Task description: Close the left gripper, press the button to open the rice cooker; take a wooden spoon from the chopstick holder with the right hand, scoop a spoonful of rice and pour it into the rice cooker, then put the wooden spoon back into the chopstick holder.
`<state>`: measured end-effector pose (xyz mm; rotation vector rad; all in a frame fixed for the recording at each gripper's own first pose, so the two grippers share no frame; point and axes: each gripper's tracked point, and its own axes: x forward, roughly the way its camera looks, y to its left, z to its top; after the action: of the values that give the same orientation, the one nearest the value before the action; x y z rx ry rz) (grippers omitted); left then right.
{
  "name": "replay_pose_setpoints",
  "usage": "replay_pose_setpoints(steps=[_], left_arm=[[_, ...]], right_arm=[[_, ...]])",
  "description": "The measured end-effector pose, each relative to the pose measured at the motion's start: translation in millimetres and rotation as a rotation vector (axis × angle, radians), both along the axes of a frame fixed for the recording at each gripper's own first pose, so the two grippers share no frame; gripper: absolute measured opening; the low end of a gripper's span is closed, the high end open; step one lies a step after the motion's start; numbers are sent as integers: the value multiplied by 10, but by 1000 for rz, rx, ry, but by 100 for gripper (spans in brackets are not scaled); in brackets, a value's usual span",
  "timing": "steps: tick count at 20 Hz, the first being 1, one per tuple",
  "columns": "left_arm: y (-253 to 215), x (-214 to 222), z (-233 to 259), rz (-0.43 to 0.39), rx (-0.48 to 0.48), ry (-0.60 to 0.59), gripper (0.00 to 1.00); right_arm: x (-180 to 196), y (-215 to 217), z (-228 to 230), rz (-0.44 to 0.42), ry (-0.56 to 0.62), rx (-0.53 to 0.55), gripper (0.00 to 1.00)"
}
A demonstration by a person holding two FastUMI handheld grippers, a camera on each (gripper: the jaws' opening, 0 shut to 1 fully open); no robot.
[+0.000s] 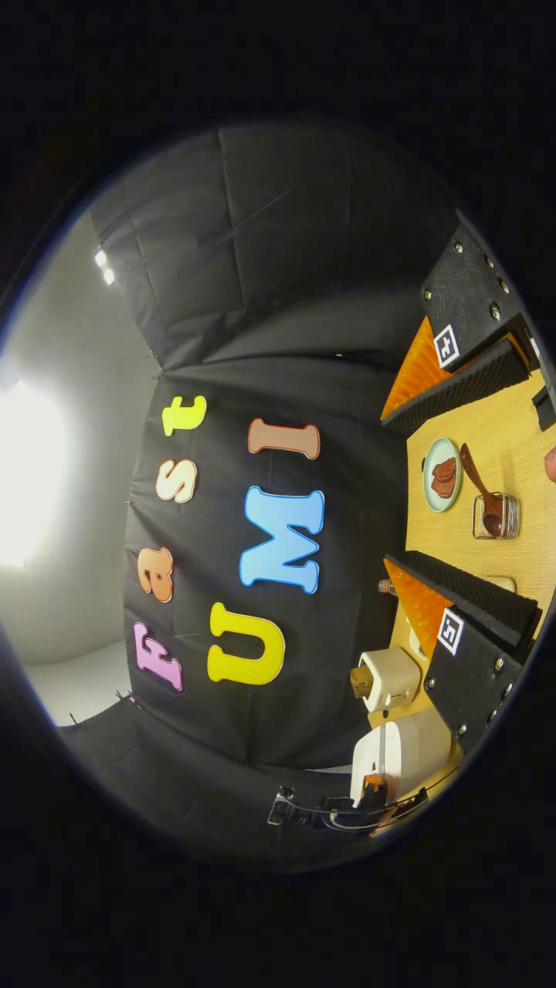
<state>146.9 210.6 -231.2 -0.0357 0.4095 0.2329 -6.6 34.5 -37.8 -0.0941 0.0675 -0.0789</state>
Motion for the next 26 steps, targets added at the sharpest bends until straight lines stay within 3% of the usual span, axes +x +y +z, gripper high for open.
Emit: replay_pose_setpoints(steps=[1,2,4,7,8,12,26], left_arm=[[20,-7,154,9,25,-33,9],[46,-13,324,20,43,-68,9],[127,-17,647,49,72,-132,9],[64,-122,1007,59,69,-201,11],[24,-175,1130,58,75,-224,24],[-238,-435,1546,33,90,-303,99],[-1007,-1269,2213,-36,96,-382,99]], right_arm=[[2,-25,4,1,-3,2,93],[13,-44,0,4,-5,8,97],[52,-95,-20,8,-7,26,93],[137,-186,-69,13,-7,58,97],[178,-221,-98,15,-5,69,97],[362,-349,-318,23,28,120,97],[830,-653,-1593,-1,294,349,98]])
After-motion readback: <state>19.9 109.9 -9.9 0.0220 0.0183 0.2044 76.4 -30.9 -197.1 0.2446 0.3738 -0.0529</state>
